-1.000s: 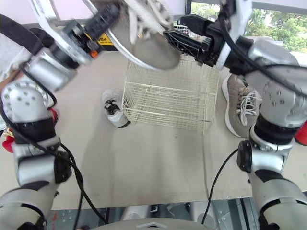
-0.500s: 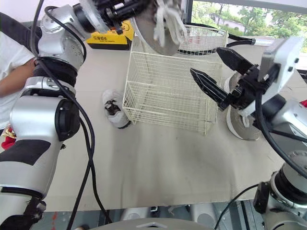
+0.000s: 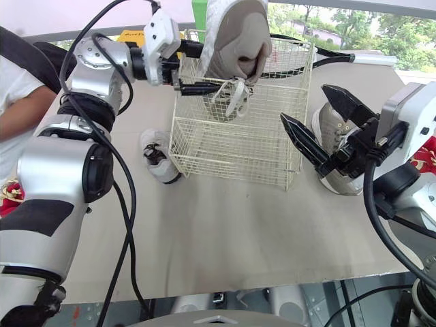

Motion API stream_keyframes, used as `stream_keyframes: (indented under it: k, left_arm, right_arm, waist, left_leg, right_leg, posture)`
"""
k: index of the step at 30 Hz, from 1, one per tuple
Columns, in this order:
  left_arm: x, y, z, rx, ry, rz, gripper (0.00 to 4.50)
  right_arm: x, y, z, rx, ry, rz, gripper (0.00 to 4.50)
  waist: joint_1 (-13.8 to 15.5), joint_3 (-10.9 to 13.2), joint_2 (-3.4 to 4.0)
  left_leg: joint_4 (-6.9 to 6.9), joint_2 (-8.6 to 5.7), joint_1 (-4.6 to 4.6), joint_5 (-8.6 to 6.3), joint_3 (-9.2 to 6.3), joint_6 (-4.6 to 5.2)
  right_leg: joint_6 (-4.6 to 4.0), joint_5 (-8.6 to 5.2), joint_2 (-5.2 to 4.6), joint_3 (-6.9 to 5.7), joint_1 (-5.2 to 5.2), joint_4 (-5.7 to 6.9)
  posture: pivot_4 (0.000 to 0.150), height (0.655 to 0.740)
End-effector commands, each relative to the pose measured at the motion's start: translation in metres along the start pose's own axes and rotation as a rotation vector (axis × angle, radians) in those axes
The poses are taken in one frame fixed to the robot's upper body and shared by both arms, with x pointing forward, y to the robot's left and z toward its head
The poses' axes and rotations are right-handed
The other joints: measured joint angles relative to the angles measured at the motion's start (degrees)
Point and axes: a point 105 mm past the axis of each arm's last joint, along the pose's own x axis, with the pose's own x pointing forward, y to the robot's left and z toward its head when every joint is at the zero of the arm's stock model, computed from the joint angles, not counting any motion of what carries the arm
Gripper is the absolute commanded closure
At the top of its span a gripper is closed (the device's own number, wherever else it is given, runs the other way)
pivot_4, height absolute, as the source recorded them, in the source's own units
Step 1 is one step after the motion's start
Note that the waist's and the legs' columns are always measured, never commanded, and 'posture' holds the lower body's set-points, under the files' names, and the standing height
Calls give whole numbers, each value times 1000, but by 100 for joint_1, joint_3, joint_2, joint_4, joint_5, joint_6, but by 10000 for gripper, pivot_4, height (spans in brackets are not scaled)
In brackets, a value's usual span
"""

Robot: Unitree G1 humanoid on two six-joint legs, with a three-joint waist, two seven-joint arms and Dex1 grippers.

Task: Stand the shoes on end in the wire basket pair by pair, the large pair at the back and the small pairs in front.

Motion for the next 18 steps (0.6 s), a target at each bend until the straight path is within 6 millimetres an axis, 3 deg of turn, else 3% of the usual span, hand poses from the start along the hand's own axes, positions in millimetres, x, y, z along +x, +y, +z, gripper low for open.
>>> stream_keyframes:
  k: [1, 5, 7, 12, 14, 18]
  left_arm:
    - [-26, 25, 34, -94, -172, 110, 202]
    - [-58, 39, 68, -275, -408, 133, 202]
    - [-74, 44, 75, -345, -479, 162, 202]
    - [-107, 35, 58, -425, -493, 280, 202]
    - [-114, 21, 50, -462, -475, 317, 202]
    - [-112, -52, 48, -566, -469, 199, 202]
  right_arm:
    - [2, 0, 5, -8, -19, 24, 6503]
    - [7, 1, 3, 15, -12, 84, 6503]
    - [11, 1, 3, 29, -23, 121, 6503]
    - [22, 0, -3, 41, -18, 223, 6503]
    - [27, 0, -4, 47, -18, 264, 6503]
    - [30, -20, -16, 38, 38, 218, 6503]
  waist:
    - [-8, 0, -1]
    - [-2, 3, -5]
    - [-9, 3, -5]
    - [-20, -1, 2]
    - [-19, -1, 2]
    - [12, 2, -14]
  left_leg:
    - [5, 0, 2, 0, -2, 0]
    - [24, 2, -3, 0, -2, 0]
    - [25, 3, -2, 0, -9, 0]
    - [26, 5, 7, 0, -6, 0]
    - [28, 9, 10, 0, -5, -1]
    - [74, 45, -13, -1, -10, -1]
  right_leg:
    - [0, 0, 1, 7, -2, 10]
    - [0, 0, 5, 5, -2, 19]
    - [1, 0, 6, 11, -2, 20]
    - [1, 0, 5, 20, 0, 23]
    - [1, 0, 6, 22, -1, 29]
    - [1, 0, 11, 15, 0, 37]
  posture:
    - [1500, 7400]
    - [1500, 7400]
    - [1500, 7400]
    - [1500, 7400]
    - [1500, 7400]
    - [1500, 7400]
